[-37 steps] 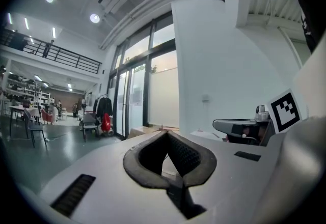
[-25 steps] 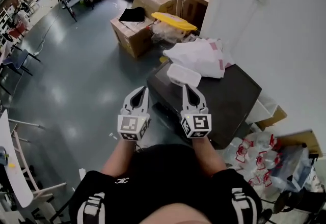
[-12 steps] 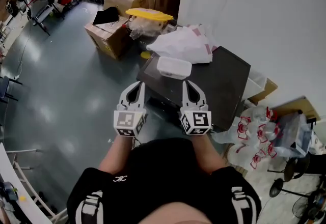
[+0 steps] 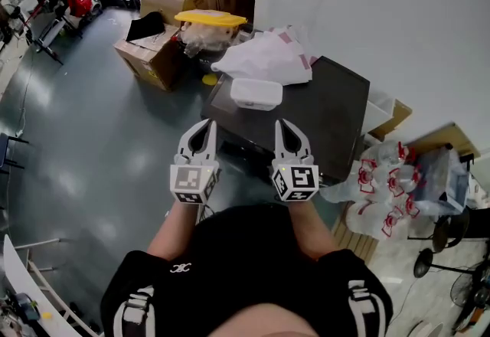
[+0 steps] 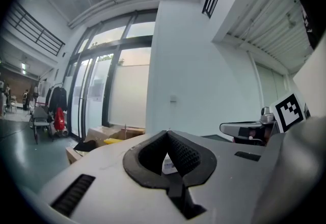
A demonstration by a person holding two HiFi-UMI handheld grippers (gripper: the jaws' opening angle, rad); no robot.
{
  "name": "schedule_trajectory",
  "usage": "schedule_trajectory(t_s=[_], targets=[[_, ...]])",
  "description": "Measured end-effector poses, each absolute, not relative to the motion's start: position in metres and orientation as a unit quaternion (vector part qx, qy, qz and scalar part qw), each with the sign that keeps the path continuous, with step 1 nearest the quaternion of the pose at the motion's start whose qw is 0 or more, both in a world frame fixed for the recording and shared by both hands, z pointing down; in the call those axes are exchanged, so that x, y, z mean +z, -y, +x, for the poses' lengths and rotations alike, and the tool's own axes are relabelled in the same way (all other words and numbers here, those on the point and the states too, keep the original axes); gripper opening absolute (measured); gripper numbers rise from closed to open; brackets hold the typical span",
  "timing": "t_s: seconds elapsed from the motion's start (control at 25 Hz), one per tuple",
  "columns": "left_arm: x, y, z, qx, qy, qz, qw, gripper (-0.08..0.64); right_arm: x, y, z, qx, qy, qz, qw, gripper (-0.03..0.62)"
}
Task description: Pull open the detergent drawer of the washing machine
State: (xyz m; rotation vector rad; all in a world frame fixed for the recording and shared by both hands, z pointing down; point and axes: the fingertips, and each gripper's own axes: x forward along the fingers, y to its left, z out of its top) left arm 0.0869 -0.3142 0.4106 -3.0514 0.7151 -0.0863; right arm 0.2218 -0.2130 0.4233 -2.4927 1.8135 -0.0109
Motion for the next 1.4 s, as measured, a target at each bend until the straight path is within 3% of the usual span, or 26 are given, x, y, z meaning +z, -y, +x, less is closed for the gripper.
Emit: schedule_trajectory(t_s=[0.2, 0.28, 0.36, 0.72, 0.92, 1.4], targets=[[0.404, 0.309, 0.086, -0.007, -0.206, -0.978, 0.001, 0.029, 0.424, 0.214, 0.218, -0.002, -0.591, -0.807, 0.026, 0.002], [0.401, 0.306, 0.086, 0.015, -0.182, -0.983, -0.023, 0.203, 0.423, 0.216, 0.216, -0.002, -0.594, -0.804, 0.026, 0.002], [0.399, 0.307, 0.084, 0.033, -0.170, -0.983, -0.061, 0.274, 0.423, 0.217, 0.213, -0.001, -0.599, -0.800, 0.028, 0.002], [0.425, 0.331, 0.060, 0.104, -0.134, -0.934, -0.315, 0.283, 0.424, 0.219, 0.201, -0.005, -0.613, -0.789, 0.023, 0.002], [0.460, 0.340, 0.050, 0.126, -0.128, -0.888, -0.424, 0.282, 0.430, 0.218, 0.200, -0.013, -0.615, -0.788, 0.017, 0.002], [0.571, 0.319, 0.056, 0.053, -0.112, -0.854, -0.504, 0.282, 0.453, 0.209, 0.199, -0.041, -0.614, -0.788, 0.000, 0.002]])
